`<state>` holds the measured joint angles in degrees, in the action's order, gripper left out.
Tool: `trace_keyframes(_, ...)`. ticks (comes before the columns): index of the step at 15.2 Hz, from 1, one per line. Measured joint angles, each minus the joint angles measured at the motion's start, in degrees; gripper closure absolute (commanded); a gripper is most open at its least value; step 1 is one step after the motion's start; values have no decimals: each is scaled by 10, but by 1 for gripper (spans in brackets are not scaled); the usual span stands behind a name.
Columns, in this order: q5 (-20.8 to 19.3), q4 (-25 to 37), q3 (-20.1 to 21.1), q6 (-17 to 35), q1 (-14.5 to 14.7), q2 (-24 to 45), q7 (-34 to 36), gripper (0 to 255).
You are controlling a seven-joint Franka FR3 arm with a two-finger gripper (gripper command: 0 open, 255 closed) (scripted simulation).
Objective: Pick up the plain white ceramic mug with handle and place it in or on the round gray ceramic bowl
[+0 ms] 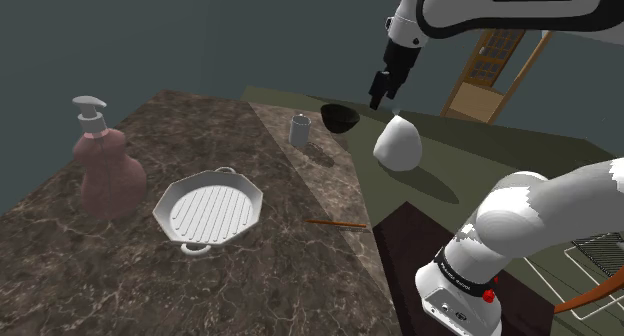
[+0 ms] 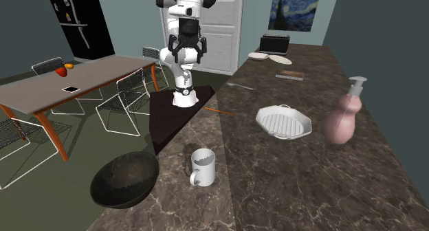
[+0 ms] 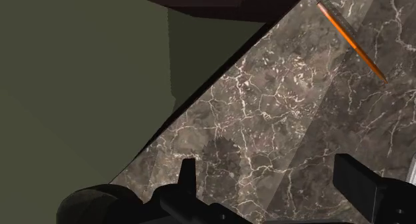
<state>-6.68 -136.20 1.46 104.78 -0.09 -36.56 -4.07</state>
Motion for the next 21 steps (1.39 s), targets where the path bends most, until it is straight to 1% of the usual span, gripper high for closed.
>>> trace_keyframes(8,7,61,-12,104,0,170,-11,0)
trace_keyframes(12,15,116,-15,144,2,267,-17,0)
trace_keyframes(17,26,188,-17,179,2,379,-29,0)
trace_keyframes(21,37,260,-17,189,1,464,-40,0)
